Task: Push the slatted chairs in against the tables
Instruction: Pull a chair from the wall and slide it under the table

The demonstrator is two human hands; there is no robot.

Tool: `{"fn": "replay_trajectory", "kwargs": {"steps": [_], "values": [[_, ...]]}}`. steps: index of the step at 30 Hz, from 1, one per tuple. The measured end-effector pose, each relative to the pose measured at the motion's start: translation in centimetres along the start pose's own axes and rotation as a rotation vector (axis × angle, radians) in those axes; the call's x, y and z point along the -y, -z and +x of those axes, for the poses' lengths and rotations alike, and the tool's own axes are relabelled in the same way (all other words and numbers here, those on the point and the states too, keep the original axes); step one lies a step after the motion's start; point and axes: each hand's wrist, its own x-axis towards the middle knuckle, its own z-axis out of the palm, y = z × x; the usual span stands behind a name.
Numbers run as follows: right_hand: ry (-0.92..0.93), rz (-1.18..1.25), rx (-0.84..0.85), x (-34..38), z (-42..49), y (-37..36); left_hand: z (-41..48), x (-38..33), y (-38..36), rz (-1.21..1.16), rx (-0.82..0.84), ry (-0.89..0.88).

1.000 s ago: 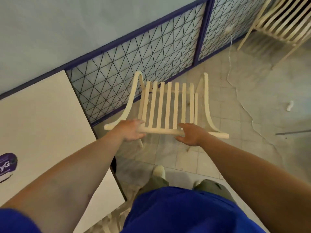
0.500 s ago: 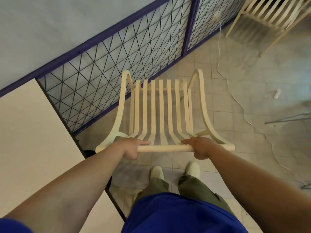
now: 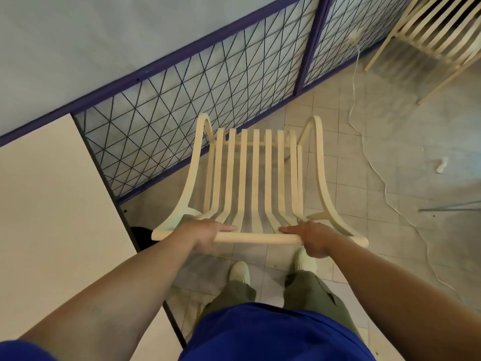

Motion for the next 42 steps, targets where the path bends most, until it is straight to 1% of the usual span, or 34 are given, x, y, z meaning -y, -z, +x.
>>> {"fn": "replay_trajectory", "kwargs": {"steps": [10,15,18,25,29,32,42], "values": [[0.124,-0.135,0.026,-5.9,-0.2,2.6,-0.1,-6.9,-2.9,-0.258,-0.014,0.096],[0.202,-0.226,0.088,-9.2,-0.5,4.4,0.0,-11.4,-4.7,-0.303,-0.066,0.197],[0.239,-0.268,0.103,-11.4,-0.4,5.3,0.5,-14.0,-5.6,-0.358,-0.083,0.211],[0.276,-0.354,0.108,-13.9,-0.6,6.4,0.8,-18.1,-7.2,-0.457,-0.116,0.268],[0.275,-0.385,0.111,-14.2,-0.8,6.6,0.4,-19.1,-7.2,-0.487,-0.123,0.294],[0.254,-0.379,0.121,-14.0,-0.7,6.6,0.6,-18.8,-7.5,-0.514,-0.121,0.281],[0.189,-0.351,0.075,-13.5,-1.1,6.1,0.9,-18.9,-7.6,-0.456,-0.166,0.273]]}}
